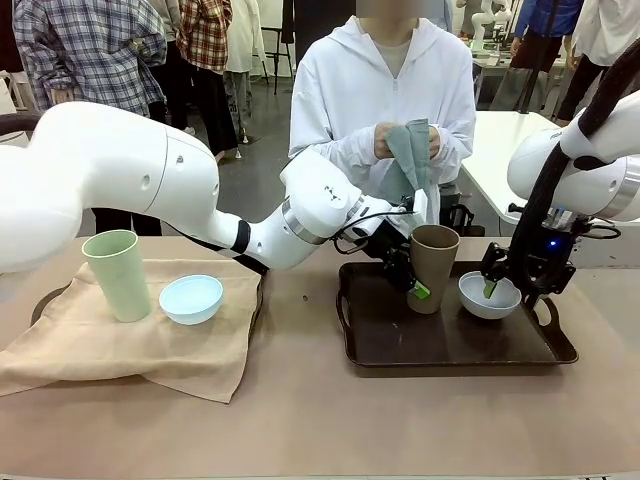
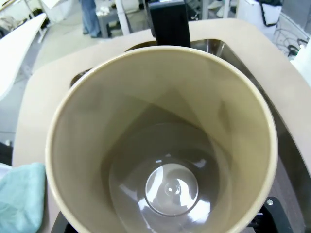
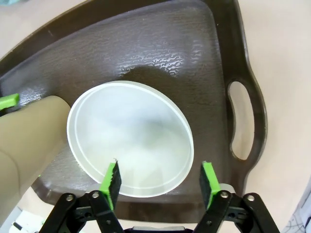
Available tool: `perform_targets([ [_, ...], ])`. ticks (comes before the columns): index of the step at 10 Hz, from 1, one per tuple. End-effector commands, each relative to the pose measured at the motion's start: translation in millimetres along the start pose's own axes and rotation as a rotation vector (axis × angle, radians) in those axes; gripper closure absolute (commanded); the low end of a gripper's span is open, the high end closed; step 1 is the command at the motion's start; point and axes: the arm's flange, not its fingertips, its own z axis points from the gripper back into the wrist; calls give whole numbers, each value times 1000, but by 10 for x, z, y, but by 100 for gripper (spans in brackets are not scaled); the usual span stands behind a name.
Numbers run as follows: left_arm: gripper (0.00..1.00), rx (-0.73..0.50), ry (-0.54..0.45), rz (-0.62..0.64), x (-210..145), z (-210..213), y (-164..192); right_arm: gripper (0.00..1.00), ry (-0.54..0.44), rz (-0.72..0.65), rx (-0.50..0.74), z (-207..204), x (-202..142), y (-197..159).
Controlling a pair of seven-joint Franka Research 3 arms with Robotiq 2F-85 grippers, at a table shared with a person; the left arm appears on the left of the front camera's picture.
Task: Set up a tray with a mat and arrange the tableware.
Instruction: Pick up the Picnic Bowl and Reusable plastic cup from the Handle tray in front of the human's position and hold them in the air.
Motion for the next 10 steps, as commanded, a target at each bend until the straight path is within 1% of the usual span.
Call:
perform_targets([
  [1,59,-14,-37,4,46,-4,119,68,17,22,16,-5,74,-22],
  [2,59,-10,-40,8,37,21,129,100,16,21,17,-2,81,-30],
  [3,100,-4,-38,8,37,48,121,74,16,21,18,-5,79,-22],
  [4,64,-1,-35,6,38,56,116,100,13,24,19,-7,78,-20],
  [5,100,4,-33,4,50,63,102,100,13,25,21,-16,70,-17],
  [7,100,6,-30,4,66,82,96,100,11,22,26,-25,73,-15],
  [8,77,10,-29,7,64,89,93,100,11,22,25,-24,74,-21],
  [9,77,19,-21,14,75,151,51,100,6,20,28,-15,62,-18],
  [10,100,33,-1,20,92,236,-7,100,0,16,23,17,43,-28],
])
